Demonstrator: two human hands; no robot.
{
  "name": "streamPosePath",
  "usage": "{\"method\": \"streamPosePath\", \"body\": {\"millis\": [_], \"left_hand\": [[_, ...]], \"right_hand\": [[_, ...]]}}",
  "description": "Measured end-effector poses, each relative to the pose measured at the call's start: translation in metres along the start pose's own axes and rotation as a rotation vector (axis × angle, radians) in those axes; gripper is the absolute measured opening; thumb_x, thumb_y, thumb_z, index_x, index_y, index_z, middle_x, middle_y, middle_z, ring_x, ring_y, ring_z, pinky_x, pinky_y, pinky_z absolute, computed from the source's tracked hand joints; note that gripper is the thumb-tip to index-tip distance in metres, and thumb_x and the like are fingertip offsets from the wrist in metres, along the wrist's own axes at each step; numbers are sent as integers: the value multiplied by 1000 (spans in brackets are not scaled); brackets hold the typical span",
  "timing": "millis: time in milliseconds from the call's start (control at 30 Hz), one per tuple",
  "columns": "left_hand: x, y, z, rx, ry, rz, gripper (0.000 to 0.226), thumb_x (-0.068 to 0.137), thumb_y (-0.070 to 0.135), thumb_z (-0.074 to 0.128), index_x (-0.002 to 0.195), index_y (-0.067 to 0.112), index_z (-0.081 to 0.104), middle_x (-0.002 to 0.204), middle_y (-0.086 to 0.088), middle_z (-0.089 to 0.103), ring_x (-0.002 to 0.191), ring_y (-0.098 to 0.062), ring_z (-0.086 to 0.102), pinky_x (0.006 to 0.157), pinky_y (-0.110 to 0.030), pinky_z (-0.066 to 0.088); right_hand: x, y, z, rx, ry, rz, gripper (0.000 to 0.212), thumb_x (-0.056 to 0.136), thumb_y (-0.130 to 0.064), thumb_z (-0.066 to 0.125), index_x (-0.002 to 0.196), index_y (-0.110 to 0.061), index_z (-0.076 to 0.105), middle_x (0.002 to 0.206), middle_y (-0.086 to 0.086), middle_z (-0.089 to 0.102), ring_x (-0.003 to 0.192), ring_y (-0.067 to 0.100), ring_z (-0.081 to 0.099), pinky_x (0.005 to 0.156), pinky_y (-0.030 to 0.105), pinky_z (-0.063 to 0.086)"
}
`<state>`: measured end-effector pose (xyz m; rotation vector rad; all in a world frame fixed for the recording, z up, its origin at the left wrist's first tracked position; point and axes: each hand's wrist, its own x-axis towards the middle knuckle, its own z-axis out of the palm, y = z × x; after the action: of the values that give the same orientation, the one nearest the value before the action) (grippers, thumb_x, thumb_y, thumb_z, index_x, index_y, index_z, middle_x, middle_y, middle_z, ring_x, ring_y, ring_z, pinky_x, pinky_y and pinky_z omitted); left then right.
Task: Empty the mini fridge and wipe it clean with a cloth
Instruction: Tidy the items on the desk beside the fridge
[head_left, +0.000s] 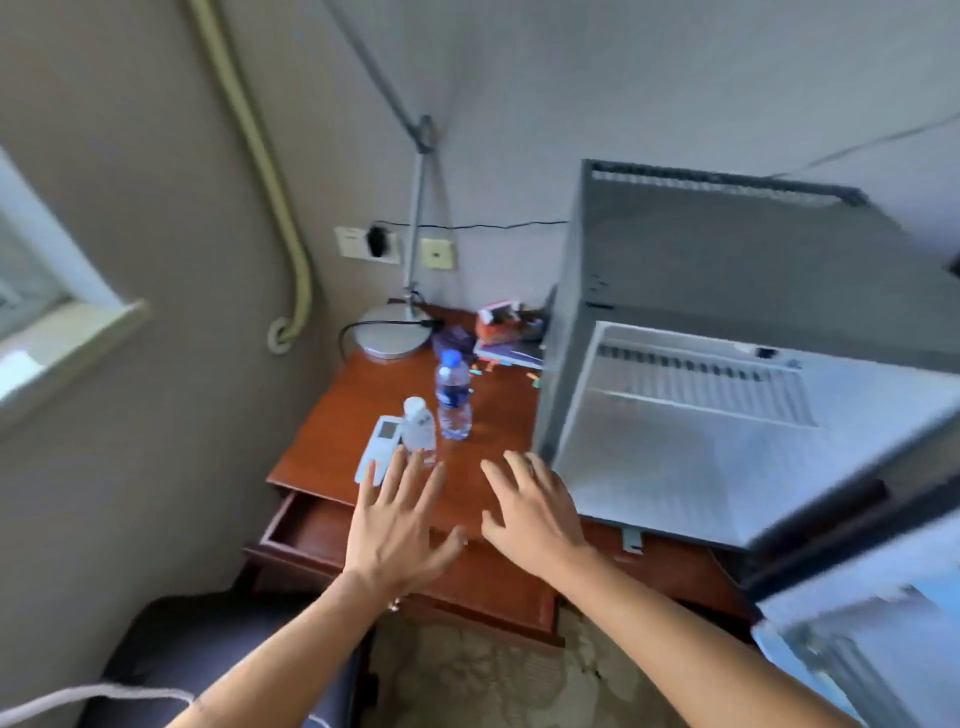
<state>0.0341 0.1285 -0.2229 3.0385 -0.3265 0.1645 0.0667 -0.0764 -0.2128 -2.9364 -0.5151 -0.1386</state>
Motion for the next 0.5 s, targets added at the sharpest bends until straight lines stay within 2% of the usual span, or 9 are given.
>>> {"method": "streamPosePath", "body": {"millis": [167,333,433,500], "left_hand": [[-17,-58,-10,26,26,-205,87,81,68,56,153,20,50,161,-13,41,155,-35,27,123,-63,19],[-34,-98,-13,51,34,-262,77,76,60,63,142,21,61,159,-15,44,152,-37,32,121,-64,24],[-45,-113,-12,70,81,-256,77,76,57,64,143,20,60,159,-14,44,152,-38,33,122,-63,23],[-51,-119,-9,76,92,-253,79,74,56,66,144,20,60,158,-14,46,151,-38,34,122,-63,24]], "right_hand": [[118,-53,16,11,-102,-59,68,78,-45,60,142,-28,44,138,9,47,120,36,49,90,44,50],[190,-89,50,30,-275,9,62,87,-34,64,143,-28,38,139,10,43,126,39,47,90,45,47],[197,-92,72,1,-332,32,52,89,-35,70,134,-23,47,137,8,35,111,37,60,82,40,48],[193,-85,83,-2,-267,0,42,92,-30,69,129,-20,53,130,7,36,101,34,65,78,38,50]]}}
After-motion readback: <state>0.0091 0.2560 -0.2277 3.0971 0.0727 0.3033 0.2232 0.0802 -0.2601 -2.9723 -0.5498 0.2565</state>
